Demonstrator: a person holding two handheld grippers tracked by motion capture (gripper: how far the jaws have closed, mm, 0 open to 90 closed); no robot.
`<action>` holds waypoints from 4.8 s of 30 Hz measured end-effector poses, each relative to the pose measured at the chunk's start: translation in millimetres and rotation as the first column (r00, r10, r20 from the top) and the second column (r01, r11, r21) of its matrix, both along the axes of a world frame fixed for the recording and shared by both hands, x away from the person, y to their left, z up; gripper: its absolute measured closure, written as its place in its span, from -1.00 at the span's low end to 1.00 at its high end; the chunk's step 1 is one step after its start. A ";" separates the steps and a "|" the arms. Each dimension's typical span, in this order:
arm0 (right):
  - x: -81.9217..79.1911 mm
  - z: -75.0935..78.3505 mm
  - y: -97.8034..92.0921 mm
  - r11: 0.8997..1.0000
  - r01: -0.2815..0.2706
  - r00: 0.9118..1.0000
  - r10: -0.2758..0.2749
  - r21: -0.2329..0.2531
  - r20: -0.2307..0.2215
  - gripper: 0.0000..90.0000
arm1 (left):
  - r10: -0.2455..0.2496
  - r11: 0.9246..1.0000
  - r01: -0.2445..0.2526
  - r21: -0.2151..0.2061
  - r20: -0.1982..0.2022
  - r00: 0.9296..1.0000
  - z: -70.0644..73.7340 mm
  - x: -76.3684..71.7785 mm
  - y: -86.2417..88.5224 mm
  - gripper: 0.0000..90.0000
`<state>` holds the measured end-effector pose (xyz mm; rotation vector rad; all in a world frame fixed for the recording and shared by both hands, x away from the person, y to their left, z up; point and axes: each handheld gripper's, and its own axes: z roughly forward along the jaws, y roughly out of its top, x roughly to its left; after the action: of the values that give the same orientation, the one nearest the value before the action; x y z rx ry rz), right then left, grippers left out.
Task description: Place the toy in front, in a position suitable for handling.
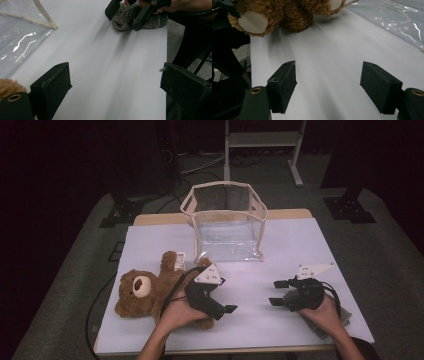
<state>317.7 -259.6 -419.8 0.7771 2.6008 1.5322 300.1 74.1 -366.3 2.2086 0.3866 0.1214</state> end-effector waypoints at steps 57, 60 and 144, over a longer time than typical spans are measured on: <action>-7.5 10.4 18.0 0.999 -0.037 0.999 0.038 -0.027 0.029 -0.39 | 0.050 0.998 -0.052 0.034 0.055 0.997 52.0 26.1 129.4 -0.70; -7.3 16.9 26.3 0.998 -0.069 0.997 0.069 -0.004 0.034 -0.40 | 0.054 0.998 -0.056 0.036 0.052 0.997 51.2 25.1 132.9 -0.70; -20.0 -17.2 203.6 0.875 -0.474 0.876 0.458 -0.099 -0.151 0.45 | 0.120 0.986 -0.125 0.112 0.051 0.991 28.4 62.1 171.3 0.67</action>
<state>297.7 -56.1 -437.1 0.2395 3.1135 1.4087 362.2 245.4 -337.8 2.2911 0.5024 0.2641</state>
